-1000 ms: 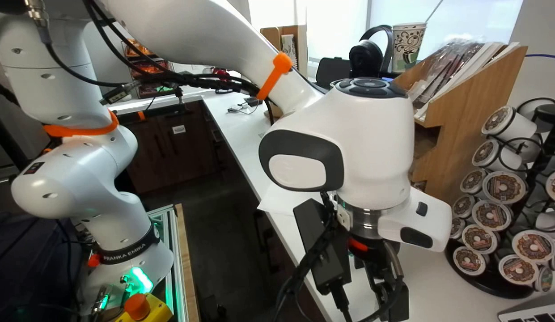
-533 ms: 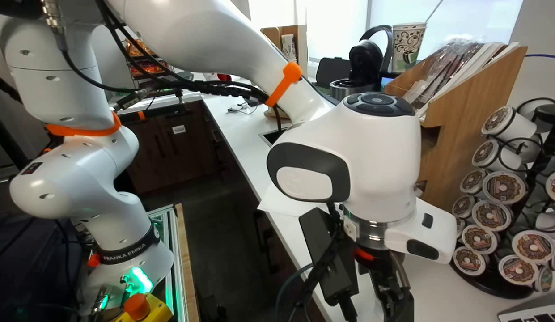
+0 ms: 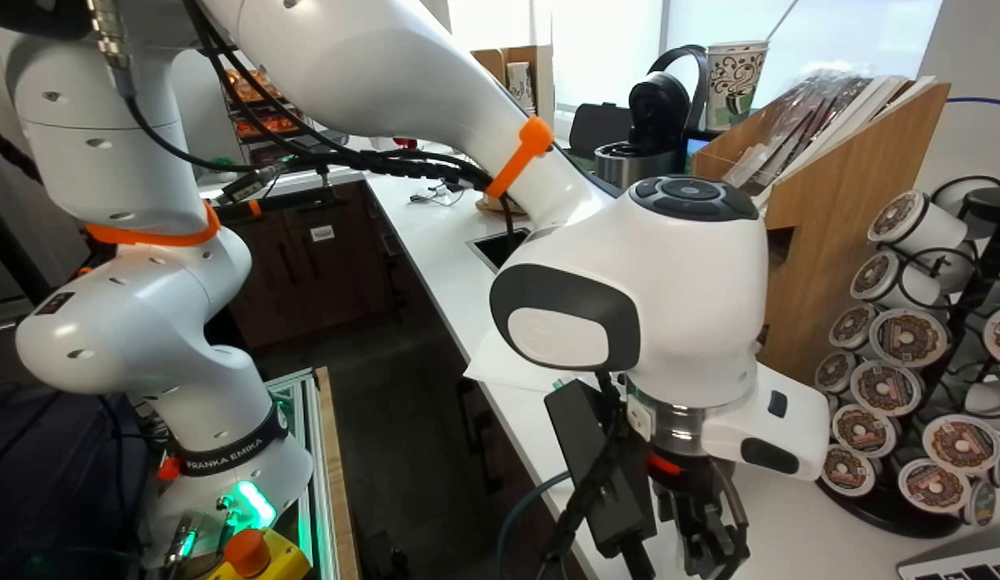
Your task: Turn the rotating rack to the right, then put the coffee pod on the rack
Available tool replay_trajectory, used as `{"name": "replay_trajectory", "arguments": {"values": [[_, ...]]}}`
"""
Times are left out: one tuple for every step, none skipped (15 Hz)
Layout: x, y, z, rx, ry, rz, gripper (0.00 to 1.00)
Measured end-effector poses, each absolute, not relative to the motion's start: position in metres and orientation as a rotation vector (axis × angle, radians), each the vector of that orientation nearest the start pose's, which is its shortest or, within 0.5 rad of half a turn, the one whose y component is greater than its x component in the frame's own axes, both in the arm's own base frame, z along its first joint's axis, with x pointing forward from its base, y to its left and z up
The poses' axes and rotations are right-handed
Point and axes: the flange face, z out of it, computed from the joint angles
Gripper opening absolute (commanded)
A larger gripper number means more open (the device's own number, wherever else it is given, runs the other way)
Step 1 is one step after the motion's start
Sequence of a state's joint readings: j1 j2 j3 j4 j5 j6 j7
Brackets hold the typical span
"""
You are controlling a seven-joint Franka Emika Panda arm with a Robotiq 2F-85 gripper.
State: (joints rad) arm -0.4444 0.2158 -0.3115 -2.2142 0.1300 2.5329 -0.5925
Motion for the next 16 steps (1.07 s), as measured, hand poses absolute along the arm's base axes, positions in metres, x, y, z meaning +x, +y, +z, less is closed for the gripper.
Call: {"name": "replay_trajectory", "arguments": {"values": [[0.4084, -0.3850, 0.2951, -3.173, 0.407, -0.160, 0.76], [0.4090, -0.3853, 0.2947, -3.174, 0.406, -0.159, 0.82], [0.4096, -0.3858, 0.2941, -3.174, 0.406, -0.158, 0.88], [0.4103, -0.3861, 0.2935, -3.175, 0.405, -0.157, 0.97], [0.4109, -0.3864, 0.2930, -3.176, 0.404, -0.157, 1.00], [0.4116, -0.3868, 0.2926, -3.177, 0.404, -0.157, 1.00], [0.4121, -0.3870, 0.2925, -3.179, 0.402, -0.160, 1.00], [0.4127, -0.3876, 0.2925, -3.183, 0.400, -0.169, 1.00], [0.4133, -0.3882, 0.2925, -3.188, 0.397, -0.179, 1.00], [0.4141, -0.3888, 0.2924, -3.193, 0.394, -0.192, 1.00], [0.4147, -0.3891, 0.2920, -3.197, 0.391, -0.200, 0.89], [0.4155, -0.3894, 0.2917, -3.202, 0.386, -0.209, 0.75], [0.4163, -0.3893, 0.2913, -3.205, 0.379, -0.214, 0.74], [0.4171, -0.3890, 0.2908, -3.208, 0.374, -0.218, 0.65], [0.4178, -0.3888, 0.2903, -3.210, 0.368, -0.223, 0.57], [0.4183, -0.3886, 0.2896, -3.212, 0.365, -0.224, 0.48]]}}
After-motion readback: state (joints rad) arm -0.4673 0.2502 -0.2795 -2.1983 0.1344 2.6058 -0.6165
